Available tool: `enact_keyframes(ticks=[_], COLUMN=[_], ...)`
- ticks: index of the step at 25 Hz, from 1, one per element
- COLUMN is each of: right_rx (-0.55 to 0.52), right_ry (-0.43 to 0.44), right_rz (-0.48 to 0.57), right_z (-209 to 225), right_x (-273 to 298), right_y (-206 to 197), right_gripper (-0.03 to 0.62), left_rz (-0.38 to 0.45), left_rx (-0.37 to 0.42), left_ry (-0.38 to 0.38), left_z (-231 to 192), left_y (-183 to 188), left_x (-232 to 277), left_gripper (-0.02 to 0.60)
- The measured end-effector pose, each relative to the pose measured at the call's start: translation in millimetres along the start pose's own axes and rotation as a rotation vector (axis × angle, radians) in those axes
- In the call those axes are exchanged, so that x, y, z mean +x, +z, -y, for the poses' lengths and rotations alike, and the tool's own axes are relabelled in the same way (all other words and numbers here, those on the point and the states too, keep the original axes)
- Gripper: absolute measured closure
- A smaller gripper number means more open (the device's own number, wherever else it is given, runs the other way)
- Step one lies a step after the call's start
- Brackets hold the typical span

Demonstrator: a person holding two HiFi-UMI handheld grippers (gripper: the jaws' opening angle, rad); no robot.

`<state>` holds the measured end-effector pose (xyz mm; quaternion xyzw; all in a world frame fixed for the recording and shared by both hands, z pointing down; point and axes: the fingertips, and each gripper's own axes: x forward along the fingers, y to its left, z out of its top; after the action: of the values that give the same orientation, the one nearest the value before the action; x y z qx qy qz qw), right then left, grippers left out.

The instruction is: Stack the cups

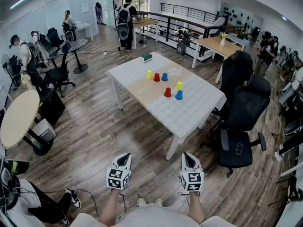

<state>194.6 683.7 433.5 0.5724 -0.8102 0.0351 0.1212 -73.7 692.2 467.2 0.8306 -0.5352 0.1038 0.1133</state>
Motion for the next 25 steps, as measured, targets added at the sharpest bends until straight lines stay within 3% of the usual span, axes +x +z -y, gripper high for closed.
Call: enact_keyframes(ticks=[25], right_rx=[-0.012], right_ry=[0.042], right_rz=[0.004], right_z=[19], right_x=[-21], right_y=[-15], right_gripper=[0.588], left_rz=[-0.012], left_rx=[0.020], left_ry=[0.007], left_z=[43], left_y=[-3], left_x=[-2], left_gripper=[0.569])
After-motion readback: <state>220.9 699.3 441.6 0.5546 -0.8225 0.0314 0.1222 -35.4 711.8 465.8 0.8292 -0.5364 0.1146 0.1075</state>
